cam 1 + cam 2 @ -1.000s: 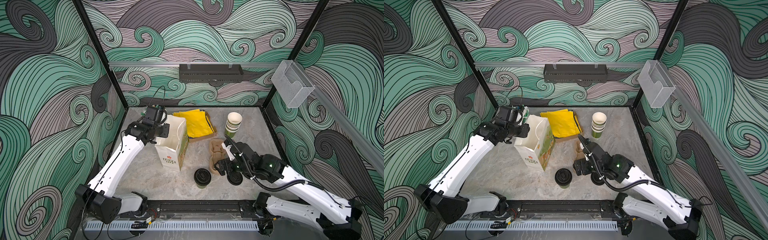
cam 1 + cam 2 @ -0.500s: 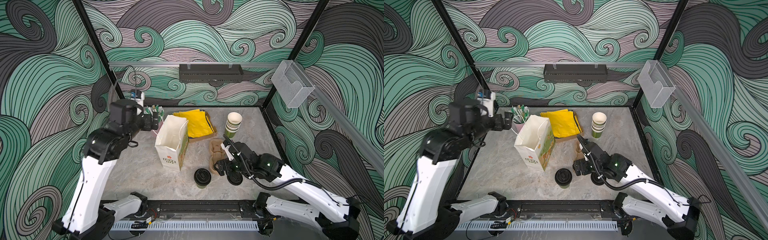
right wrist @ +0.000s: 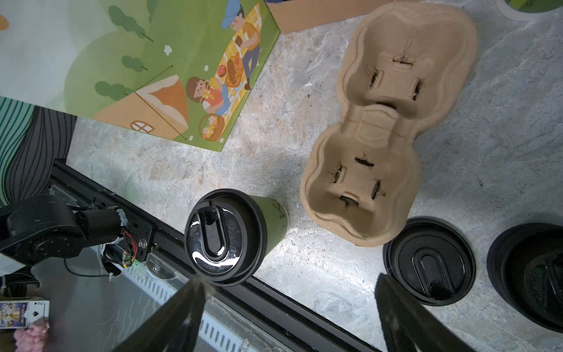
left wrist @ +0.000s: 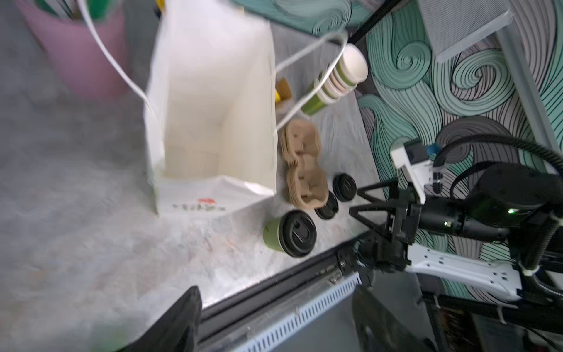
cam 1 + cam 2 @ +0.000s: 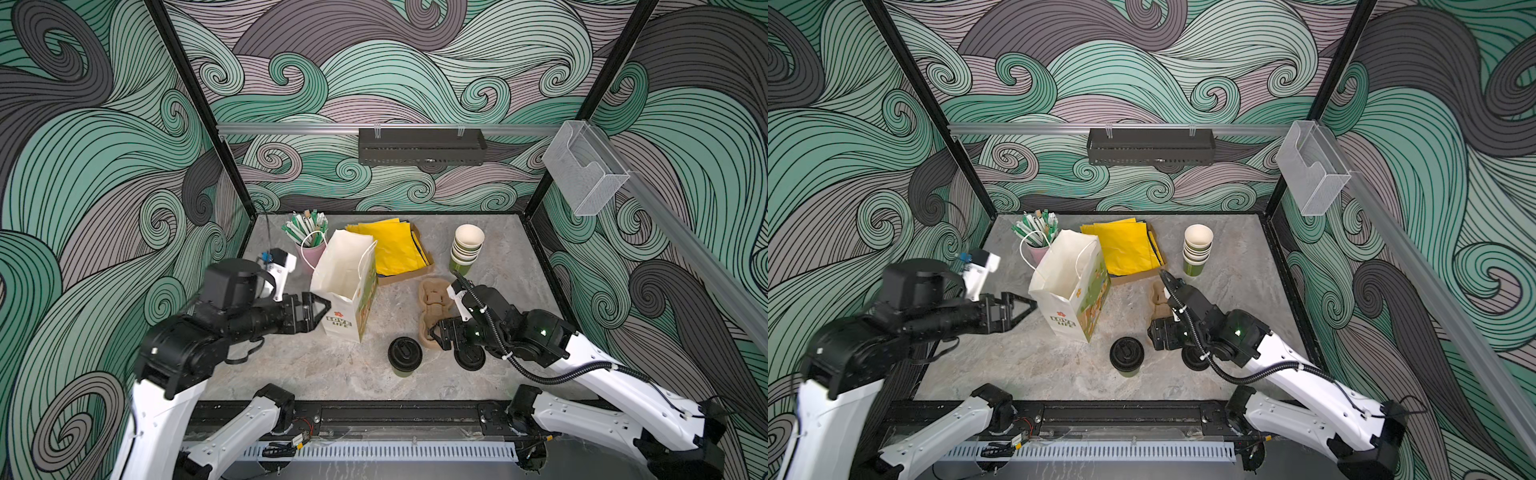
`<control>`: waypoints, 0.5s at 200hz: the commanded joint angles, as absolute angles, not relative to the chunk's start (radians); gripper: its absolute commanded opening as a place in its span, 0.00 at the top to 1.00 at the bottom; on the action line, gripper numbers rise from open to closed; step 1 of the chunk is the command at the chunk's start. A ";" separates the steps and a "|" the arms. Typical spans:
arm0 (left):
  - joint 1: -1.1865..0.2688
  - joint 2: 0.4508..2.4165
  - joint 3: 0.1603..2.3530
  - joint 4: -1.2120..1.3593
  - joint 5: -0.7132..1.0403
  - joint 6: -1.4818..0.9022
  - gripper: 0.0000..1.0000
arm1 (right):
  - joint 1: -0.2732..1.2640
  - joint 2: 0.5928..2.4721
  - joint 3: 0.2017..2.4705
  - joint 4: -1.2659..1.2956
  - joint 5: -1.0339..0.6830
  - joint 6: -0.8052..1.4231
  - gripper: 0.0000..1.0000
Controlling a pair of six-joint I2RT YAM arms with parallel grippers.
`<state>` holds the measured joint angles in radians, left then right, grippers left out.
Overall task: Pack the takeout coffee
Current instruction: 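Grasp the lidded cup sideways with the left gripper while the right gripper grips the lid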
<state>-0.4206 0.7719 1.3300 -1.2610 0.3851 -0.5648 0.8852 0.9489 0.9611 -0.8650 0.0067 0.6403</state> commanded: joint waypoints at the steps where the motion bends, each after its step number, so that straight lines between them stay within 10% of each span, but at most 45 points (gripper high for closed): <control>1: -0.477 0.596 1.150 -1.059 0.544 -0.819 0.22 | 0.879 0.954 0.953 -0.873 0.023 0.704 0.14; 100: -1.064 0.815 0.783 -0.635 0.088 -0.951 0.32 | 0.879 1.067 0.935 -0.842 -0.142 0.779 0.21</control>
